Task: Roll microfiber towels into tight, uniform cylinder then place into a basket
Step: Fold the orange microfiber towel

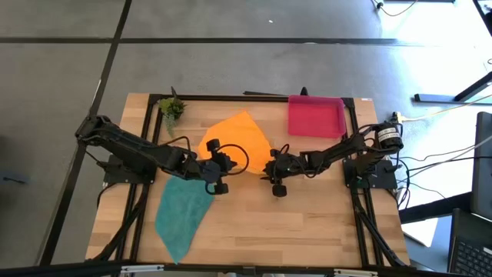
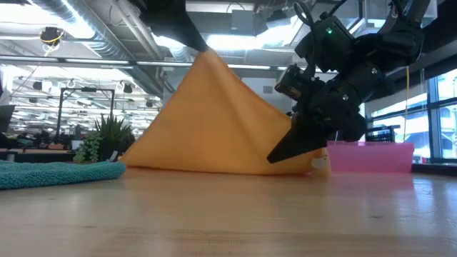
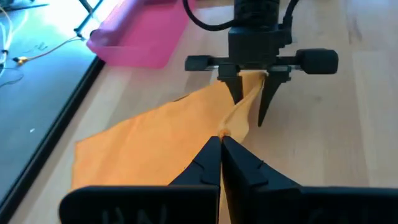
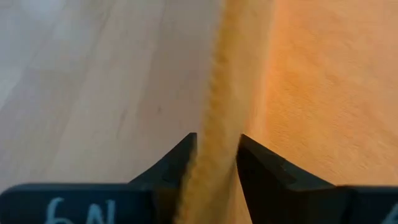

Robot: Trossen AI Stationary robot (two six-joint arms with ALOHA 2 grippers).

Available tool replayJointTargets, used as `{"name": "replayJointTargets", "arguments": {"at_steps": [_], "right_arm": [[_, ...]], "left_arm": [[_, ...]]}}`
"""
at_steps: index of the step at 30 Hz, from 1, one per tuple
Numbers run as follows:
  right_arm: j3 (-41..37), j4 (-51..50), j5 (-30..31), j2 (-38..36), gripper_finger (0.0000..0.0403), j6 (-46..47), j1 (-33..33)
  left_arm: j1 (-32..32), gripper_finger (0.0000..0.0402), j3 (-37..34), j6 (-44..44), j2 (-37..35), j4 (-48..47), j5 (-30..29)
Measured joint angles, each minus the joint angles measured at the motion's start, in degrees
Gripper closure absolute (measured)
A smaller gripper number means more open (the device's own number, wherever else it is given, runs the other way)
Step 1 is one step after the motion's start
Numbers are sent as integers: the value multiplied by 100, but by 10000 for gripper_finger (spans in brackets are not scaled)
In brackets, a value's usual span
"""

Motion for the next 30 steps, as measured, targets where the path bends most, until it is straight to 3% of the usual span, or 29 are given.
{"name": "replayJointTargets", "arguments": {"at_steps": [10,18,23,30], "right_arm": [[0,-84,207,-353,293,147,0],[0,-862,666,-740,293,595,14],[0,-1093,1043,-796,293,878,163],[0,-1259,1058,-796,293,1125,477]], "left_arm": [[0,401,0,-141,-160,-459,-349],[0,401,0,-149,-160,-574,-662],[0,401,0,-136,-162,-576,-674],[0,402,0,-140,-161,-589,-674]]}}
